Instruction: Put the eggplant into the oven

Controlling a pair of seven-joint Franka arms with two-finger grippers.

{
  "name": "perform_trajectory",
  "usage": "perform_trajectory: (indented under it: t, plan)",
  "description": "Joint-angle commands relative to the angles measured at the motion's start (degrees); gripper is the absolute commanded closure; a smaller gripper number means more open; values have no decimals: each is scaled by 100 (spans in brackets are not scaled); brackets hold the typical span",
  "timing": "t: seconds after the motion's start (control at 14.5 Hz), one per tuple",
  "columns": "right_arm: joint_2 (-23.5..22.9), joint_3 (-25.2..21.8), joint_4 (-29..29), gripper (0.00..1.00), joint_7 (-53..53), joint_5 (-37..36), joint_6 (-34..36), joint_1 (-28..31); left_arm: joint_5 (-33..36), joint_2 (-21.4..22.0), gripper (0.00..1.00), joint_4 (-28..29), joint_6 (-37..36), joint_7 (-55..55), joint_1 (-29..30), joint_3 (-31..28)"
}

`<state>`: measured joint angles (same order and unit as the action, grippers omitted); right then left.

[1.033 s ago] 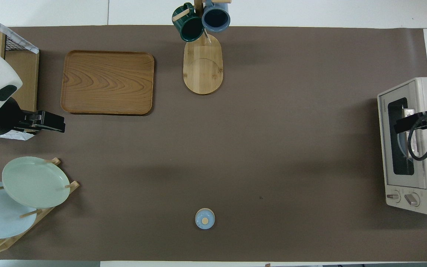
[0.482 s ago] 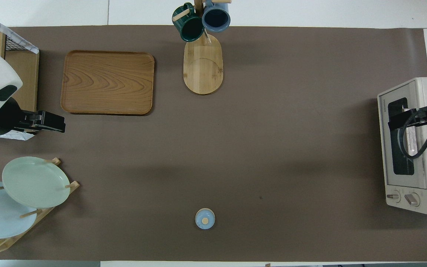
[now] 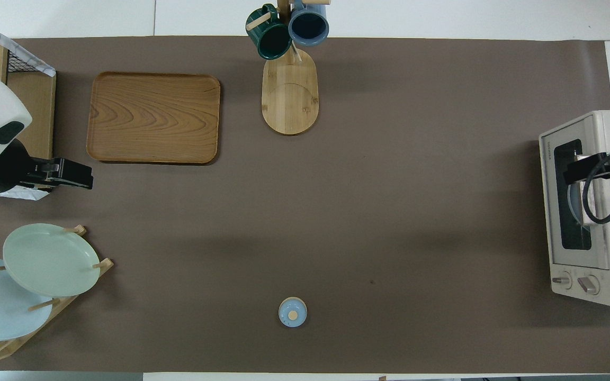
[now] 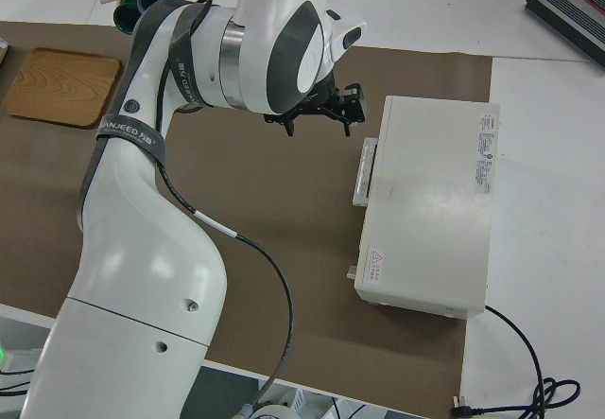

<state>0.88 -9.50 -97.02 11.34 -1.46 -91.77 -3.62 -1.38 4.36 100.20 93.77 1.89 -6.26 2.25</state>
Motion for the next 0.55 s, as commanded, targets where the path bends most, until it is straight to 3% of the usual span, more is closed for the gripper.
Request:
perform_trajectory:
  t: [0.0, 0.48]
  plan:
    - [44, -60, 34, 0, -184, 58, 150, -51, -73, -14, 0, -79, -87, -57, 90, 48]
    - [290, -60, -221, 0, -317, 85, 141, -42, -73, -14, 0, -79, -87, -57, 90, 39]
